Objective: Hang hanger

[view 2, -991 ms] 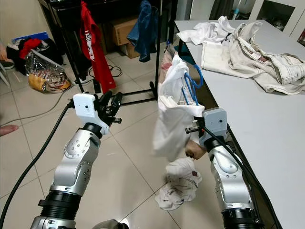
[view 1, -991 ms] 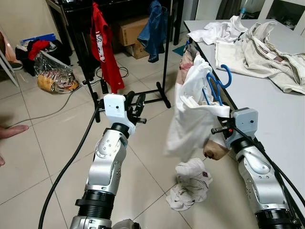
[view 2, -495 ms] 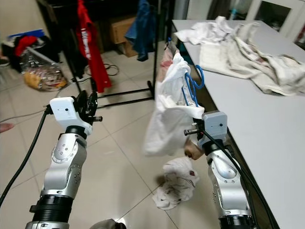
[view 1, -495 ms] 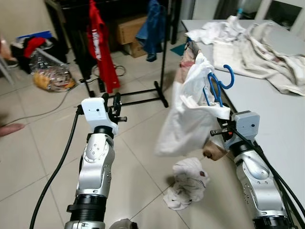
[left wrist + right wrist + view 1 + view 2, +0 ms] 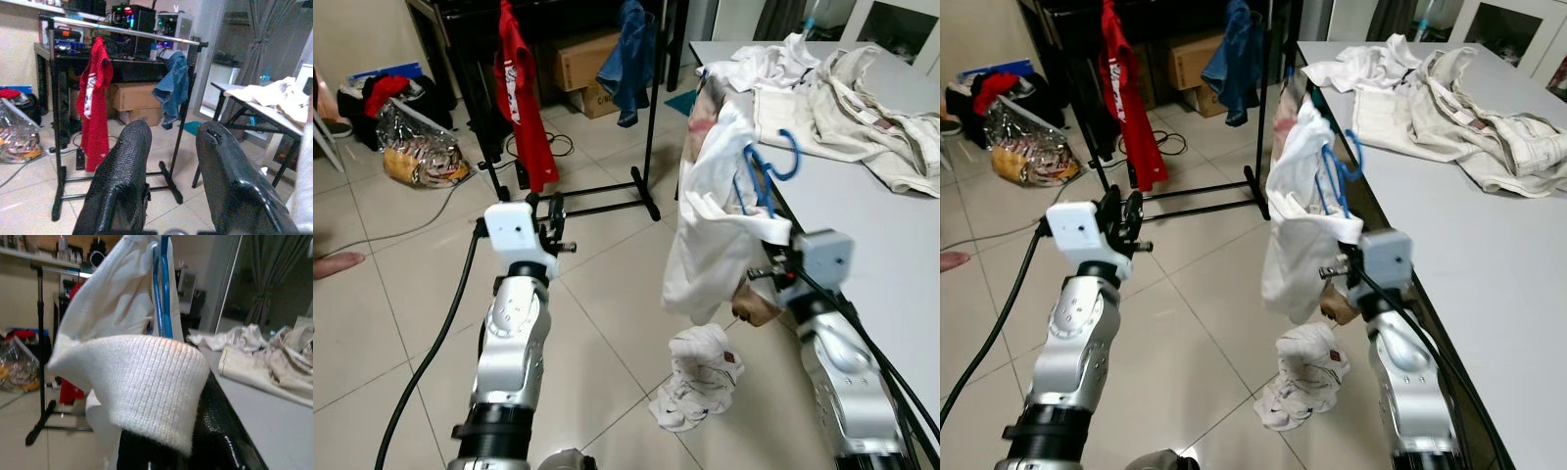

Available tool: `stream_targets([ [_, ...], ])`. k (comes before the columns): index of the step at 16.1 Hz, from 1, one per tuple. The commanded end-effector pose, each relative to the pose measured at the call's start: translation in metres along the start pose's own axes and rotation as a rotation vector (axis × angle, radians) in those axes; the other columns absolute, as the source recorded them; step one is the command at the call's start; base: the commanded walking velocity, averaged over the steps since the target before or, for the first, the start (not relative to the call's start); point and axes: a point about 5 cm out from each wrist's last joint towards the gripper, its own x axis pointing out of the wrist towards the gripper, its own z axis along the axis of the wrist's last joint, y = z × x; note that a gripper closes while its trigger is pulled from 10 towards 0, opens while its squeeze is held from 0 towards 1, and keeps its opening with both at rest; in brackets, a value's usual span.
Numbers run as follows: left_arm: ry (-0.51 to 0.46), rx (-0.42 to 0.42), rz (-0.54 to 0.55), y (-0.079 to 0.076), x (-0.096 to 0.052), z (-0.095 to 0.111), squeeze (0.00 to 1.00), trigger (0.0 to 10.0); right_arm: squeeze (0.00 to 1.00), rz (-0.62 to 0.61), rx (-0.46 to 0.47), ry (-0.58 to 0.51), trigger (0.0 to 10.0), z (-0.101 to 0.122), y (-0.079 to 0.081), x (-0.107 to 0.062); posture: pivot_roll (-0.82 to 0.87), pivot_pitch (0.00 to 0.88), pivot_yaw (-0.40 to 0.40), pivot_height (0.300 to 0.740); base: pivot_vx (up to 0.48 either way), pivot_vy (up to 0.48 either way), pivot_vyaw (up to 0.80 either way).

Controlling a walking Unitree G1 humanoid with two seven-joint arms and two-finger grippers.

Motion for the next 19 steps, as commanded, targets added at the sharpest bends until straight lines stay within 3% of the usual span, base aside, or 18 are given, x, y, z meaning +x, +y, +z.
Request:
stream_targets([
  [1, -0.018, 0.002, 0.001, -0.0006, -0.0011, 0.0032, 0.0, 10.0, 0.0, -0.017, 0.008, -0.071, 10.0, 0.0121, -0.0026, 0.0001, 0.0, 0.003, 0.019, 0.723, 0.0, 0.0, 0.0],
  [19, -0.021, 0.003, 0.021, -0.0026, -0.0022, 0.0014, 0.0, 10.0, 0.0, 0.012, 0.006, -0.072, 10.0, 0.0135, 0.0033, 0.0036, -0.01, 0.017, 0.015, 0.723, 0.0, 0.0, 0.0],
])
